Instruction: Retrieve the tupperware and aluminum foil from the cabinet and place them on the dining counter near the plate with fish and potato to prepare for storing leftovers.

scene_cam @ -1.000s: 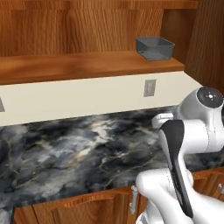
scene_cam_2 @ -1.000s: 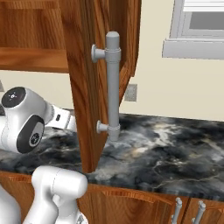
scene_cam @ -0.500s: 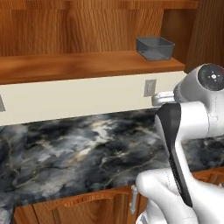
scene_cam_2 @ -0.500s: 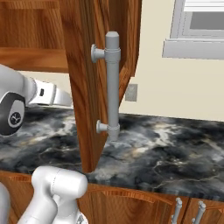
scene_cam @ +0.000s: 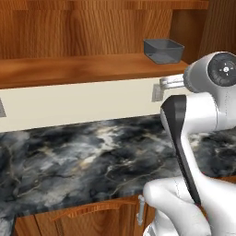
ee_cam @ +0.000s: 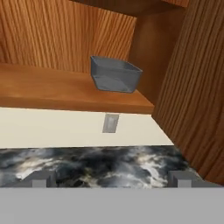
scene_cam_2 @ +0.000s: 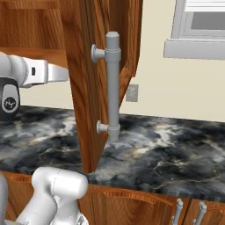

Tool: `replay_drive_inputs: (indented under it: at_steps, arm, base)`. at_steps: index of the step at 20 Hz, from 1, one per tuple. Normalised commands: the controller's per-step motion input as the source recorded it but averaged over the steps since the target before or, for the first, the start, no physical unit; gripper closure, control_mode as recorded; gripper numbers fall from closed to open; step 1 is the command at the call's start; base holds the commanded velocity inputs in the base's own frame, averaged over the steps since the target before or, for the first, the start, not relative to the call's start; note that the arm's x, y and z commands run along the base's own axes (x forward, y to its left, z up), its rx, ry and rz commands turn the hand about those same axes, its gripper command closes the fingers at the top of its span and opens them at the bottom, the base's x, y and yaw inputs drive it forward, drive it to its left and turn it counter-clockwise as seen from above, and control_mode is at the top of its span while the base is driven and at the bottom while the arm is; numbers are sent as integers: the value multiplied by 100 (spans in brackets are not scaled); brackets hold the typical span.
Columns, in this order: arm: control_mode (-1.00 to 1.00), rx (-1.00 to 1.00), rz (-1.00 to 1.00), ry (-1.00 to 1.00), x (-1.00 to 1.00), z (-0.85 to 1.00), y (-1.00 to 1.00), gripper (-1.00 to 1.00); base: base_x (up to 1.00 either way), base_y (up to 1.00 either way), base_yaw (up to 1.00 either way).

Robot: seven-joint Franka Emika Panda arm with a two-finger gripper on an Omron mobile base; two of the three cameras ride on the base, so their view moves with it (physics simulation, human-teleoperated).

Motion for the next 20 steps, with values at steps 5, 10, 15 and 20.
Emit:
replay_drive_inputs:
  at_steps: [5,10,15,20]
  arm:
    - [-100,-3,0,-11,49,49,0,-100]
    - [-100,0,0,6,52,38,0,-100]
    - [-100,5,1,14,49,1,-9,-100]
    - [-100,3,2,8,67,-5,-1,-100]
  base:
    - [0,0,0]
    - [0,0,0]
    - [0,0,0]
    - [0,0,0]
